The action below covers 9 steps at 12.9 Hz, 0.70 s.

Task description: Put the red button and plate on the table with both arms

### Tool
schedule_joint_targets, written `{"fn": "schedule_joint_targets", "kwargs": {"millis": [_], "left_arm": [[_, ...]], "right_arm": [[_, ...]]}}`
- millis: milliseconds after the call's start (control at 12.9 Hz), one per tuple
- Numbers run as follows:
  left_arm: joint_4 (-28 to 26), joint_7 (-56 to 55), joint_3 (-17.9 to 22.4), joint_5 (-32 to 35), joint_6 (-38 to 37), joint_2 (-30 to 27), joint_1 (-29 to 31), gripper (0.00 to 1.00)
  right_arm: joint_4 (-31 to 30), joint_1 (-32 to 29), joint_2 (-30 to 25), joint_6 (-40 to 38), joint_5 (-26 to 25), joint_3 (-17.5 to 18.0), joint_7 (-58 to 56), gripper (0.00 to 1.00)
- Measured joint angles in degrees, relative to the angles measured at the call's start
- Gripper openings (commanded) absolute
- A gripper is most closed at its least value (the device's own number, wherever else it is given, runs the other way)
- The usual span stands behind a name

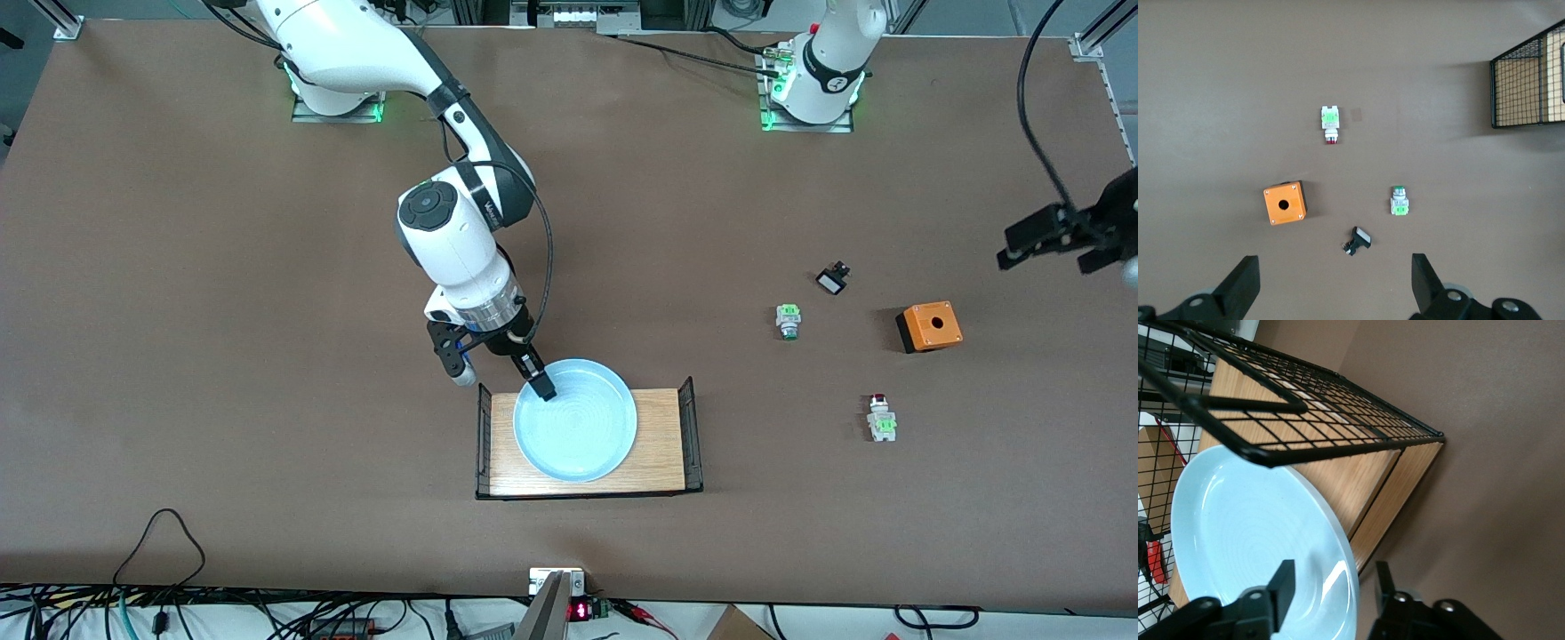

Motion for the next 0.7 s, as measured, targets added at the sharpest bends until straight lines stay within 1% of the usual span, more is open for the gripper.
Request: {"fn": "schedule_joint_targets", "kwargs": {"millis": [155, 232, 464, 695], "left_arm": [[-2.7, 0.0, -0.1, 0.0, 0.0, -2.9, -0.3, 1.00], [-3.9, 0.0, 0.1, 0.0, 0.0, -4.1, -0.7, 1.00], [-6.7, 0.0, 1.1, 0.0, 0.0, -6.4, -1.8, 1.00], [-7.3, 0.0, 1.4, 0.0, 0.0, -7.0, -1.8, 1.00]], "right_arm": [[0.0, 0.1, 0.0, 0.0, 0.0, 0.0, -0.1, 0.04], [0.0, 0.1, 0.0, 0.0, 0.0, 0.0, -0.1, 0.00], [0.0, 0.4, 0.1, 0.0, 0.0, 0.0, -0.1, 0.00], [0.4, 0.6, 0.1, 0.0, 0.0, 0.0, -0.1, 0.00]]}}
